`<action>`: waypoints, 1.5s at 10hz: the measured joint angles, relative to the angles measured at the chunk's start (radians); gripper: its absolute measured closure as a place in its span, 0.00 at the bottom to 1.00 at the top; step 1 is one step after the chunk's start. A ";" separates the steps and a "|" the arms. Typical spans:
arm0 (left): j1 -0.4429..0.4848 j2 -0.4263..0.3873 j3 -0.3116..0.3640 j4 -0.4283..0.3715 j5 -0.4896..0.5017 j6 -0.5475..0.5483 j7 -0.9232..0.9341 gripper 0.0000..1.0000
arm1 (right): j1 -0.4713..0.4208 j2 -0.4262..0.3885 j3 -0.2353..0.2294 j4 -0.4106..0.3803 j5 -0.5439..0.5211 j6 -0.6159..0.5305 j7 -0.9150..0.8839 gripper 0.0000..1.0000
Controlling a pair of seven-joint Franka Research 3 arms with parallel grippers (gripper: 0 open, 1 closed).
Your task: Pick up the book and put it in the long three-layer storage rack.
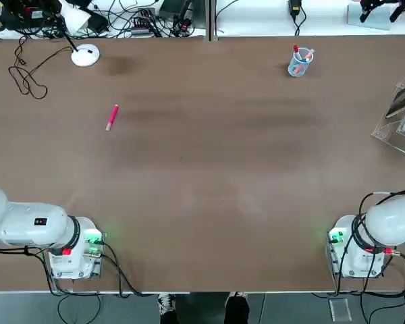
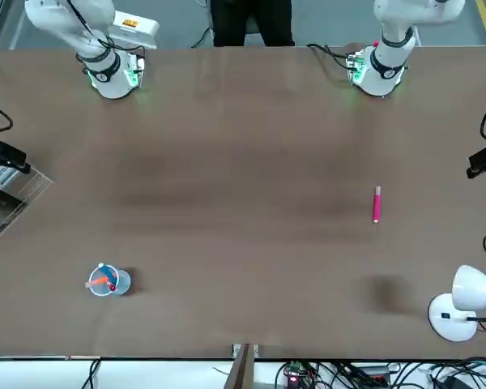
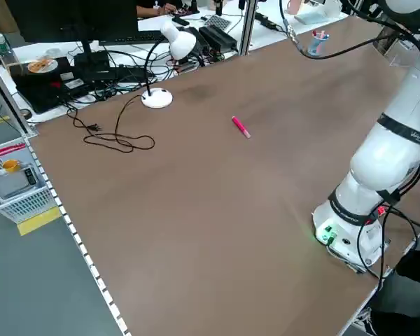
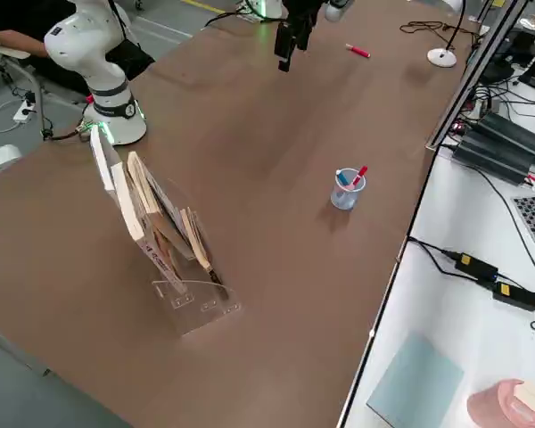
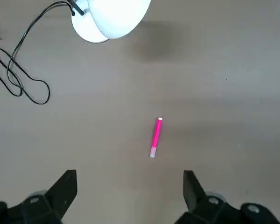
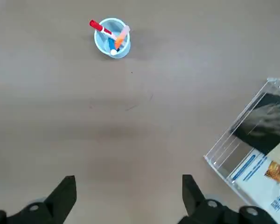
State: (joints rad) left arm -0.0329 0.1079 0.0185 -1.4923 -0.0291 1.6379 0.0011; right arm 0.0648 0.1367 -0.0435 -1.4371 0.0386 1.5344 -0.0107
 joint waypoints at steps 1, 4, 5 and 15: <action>0.000 0.000 0.000 0.000 0.000 0.000 0.000 0.00 | 0.000 0.000 0.000 -0.010 -0.003 0.010 -0.016 0.00; 0.000 0.000 0.000 0.000 0.000 0.000 0.000 0.00 | 0.000 -0.005 0.000 -0.026 -0.005 0.020 -0.034 0.00; 0.000 0.000 0.000 0.000 0.000 0.000 0.000 0.00 | 0.000 -0.008 0.001 -0.028 -0.006 0.020 -0.037 0.00; 0.000 0.001 0.000 0.000 0.000 0.000 0.000 0.00 | 0.000 -0.055 0.022 -0.084 -0.025 0.052 -0.043 0.00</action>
State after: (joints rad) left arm -0.0330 0.1084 0.0184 -1.4923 -0.0291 1.6379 0.0011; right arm 0.0645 0.0818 -0.0212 -1.5213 0.0137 1.5861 -0.0541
